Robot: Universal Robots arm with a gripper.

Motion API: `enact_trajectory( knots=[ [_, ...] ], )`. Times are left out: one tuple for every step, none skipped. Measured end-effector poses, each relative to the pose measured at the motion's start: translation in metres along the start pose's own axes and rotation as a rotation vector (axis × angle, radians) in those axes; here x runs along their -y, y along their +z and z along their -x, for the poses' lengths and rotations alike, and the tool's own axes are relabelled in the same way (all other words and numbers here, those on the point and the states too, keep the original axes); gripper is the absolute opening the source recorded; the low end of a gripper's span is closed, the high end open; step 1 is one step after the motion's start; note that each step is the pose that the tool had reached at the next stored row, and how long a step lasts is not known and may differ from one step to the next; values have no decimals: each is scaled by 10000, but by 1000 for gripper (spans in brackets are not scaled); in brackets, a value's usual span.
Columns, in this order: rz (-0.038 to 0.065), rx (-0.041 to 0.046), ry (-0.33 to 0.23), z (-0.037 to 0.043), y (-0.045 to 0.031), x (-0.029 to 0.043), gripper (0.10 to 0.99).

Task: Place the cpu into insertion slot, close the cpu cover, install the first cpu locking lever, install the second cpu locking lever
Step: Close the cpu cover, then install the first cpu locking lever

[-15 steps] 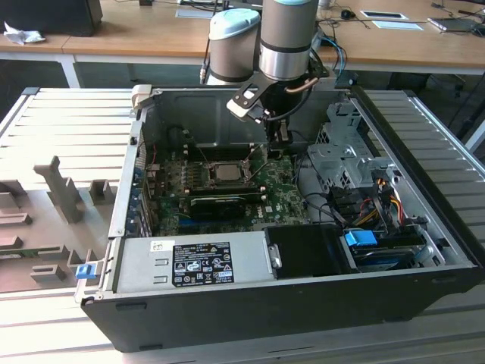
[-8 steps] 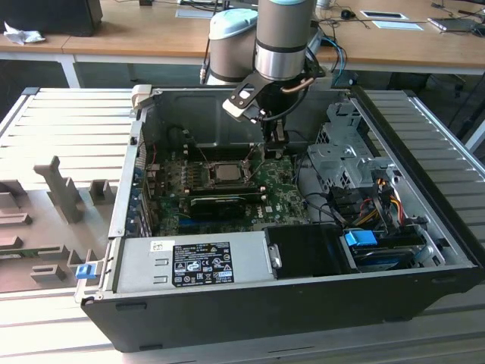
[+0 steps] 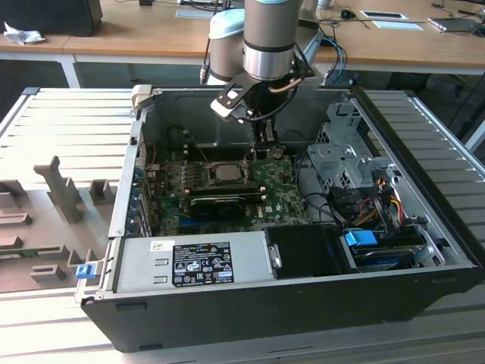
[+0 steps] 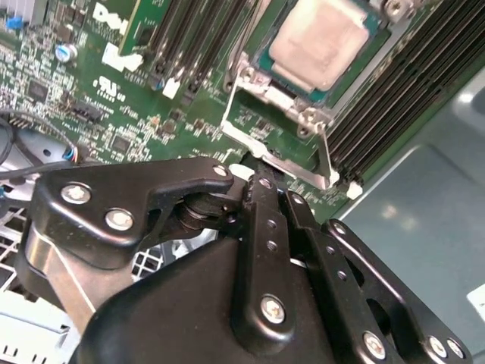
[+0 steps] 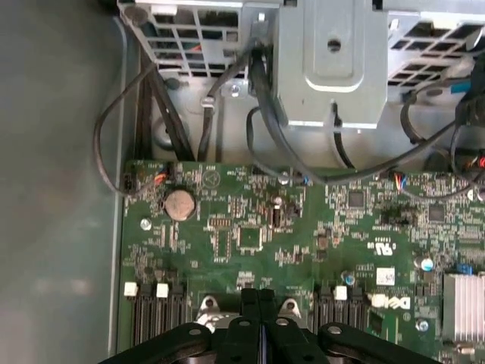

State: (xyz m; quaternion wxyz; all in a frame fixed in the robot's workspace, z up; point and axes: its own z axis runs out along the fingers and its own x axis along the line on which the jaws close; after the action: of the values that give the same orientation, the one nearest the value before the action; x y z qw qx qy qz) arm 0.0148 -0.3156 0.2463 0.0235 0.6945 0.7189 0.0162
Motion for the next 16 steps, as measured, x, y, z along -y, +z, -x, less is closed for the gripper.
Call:
enact_trajectory(
  knots=[
    [0, 0, 1, -1, -1, 17, 106],
    [0, 0, 2, -1, -2, 38, 106],
    [0, 0, 2, -2, -3, 56, 106],
    [1, 0, 1, -3, -4, 84, 106],
    [1, -1, 1, -4, -5, 111, 106],
    [1, -1, 2, -5, -6, 139, 106],
    [1, -2, -26, -11, 79, 278, 106],
    [2, -7, -120, -17, 145, 447, 106],
    [3, -8, -124, -20, 143, 524, 106],
    [2, -6, -125, -21, 141, 570, 106],
    [1, -7, -125, -22, 140, 589, 106],
    [2, -7, -126, -22, 139, 593, 106],
    [2, -7, -127, -22, 139, 593, 106],
    [2, -7, -126, -22, 139, 597, 106],
    [2, -7, -124, -22, 139, 602, 106],
    [2, -7, -125, -23, 139, 606, 106]
  ],
)
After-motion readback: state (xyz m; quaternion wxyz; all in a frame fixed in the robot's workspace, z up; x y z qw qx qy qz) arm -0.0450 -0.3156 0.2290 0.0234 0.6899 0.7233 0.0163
